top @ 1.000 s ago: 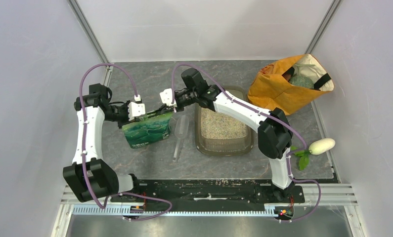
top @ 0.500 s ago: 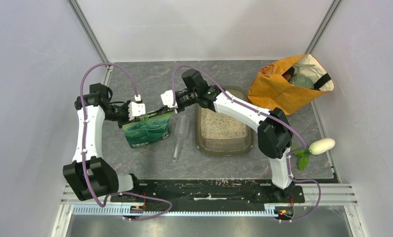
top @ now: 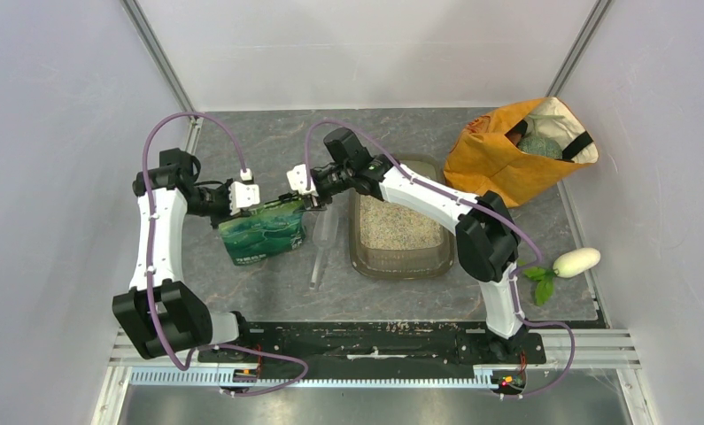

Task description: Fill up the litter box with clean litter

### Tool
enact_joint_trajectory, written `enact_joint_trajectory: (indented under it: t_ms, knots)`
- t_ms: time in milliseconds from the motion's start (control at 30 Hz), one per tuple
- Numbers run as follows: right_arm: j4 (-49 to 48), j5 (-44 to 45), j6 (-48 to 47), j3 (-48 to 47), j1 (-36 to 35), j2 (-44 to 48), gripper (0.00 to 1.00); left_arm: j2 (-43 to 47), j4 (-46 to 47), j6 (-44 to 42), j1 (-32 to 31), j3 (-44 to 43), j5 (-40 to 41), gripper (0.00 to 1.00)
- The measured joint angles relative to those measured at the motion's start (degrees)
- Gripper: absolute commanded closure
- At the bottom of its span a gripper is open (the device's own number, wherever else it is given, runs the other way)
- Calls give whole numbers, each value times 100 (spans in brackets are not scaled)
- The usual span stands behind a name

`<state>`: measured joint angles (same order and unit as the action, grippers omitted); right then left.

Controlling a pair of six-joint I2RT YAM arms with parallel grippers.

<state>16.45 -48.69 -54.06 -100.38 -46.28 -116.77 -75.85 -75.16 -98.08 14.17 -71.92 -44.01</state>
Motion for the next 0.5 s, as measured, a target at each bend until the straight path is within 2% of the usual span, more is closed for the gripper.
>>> enact_joint_trajectory:
  t_ms: [67, 167, 267, 400, 500]
  knots:
    - [72, 37, 61, 2, -7, -48, 32, 0, 2, 0, 0, -2, 0, 98]
    - [83, 74, 267, 28, -7, -52, 12, 0, 15, 2, 0, -2, -4, 98]
    - [-39, 122, 579, 26, -11, -50, 4, 2, 83, 85, 0, -2, -7, 98]
    - [-162, 234, 1141, -61, 9, -48, 3, 2, 520, 730, 0, -2, -22, 98]
    - [-251, 286, 1609, -254, 109, -31, 3, 2, 1228, 1711, 0, 0, -50, 98]
